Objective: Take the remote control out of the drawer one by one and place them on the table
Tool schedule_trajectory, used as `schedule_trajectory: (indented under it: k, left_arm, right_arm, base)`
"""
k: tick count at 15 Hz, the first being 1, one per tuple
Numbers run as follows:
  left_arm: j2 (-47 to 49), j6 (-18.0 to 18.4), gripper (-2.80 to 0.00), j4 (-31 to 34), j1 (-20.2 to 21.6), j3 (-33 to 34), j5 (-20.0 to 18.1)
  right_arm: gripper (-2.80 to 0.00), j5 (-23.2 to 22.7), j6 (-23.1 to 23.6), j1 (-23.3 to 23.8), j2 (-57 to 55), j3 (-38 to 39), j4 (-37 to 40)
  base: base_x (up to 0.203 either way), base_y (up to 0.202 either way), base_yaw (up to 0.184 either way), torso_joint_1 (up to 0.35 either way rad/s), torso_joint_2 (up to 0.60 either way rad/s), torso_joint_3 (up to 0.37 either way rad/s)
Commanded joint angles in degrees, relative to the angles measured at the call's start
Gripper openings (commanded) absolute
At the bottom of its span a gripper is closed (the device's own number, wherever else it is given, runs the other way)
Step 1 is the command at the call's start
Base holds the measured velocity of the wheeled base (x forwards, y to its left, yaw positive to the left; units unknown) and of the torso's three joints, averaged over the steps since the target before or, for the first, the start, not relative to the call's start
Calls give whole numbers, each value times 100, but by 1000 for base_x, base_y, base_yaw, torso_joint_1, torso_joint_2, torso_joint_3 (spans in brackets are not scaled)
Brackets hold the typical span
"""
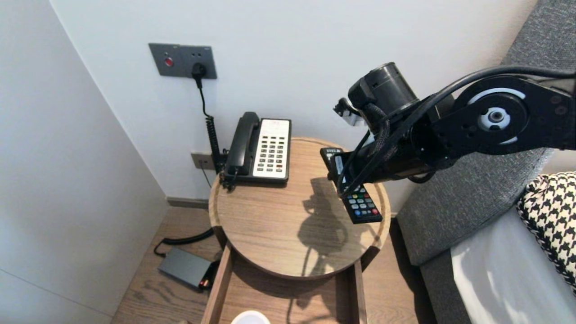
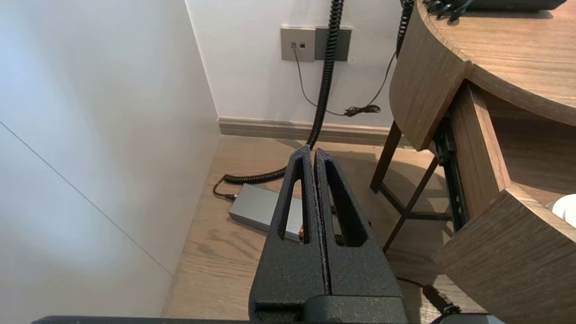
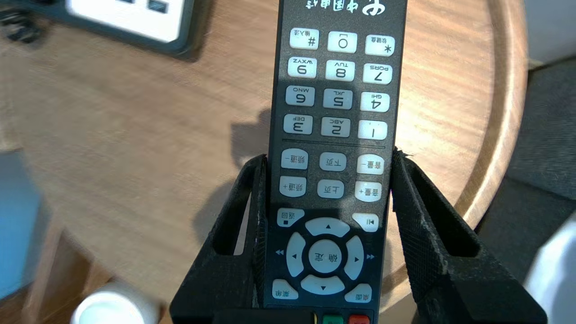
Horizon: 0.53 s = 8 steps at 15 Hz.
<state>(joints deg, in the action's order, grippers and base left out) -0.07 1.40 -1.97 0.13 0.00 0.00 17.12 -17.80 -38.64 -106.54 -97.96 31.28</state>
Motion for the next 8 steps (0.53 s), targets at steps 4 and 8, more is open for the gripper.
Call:
schedule_trajectory:
  k: [4,8]
  left_arm:
    - [-1,0,-280,-5,2,64,-2]
    - [-1,0,-280,-5,4,66,0]
  right_arm:
    - [-280,54,-13,-5,-262,-91,10]
    - [-280,241,-17,-56,-336,-122,-71]
  base:
    - [0,0,0,0,0,0]
    - [0,0,0,0,0,0]
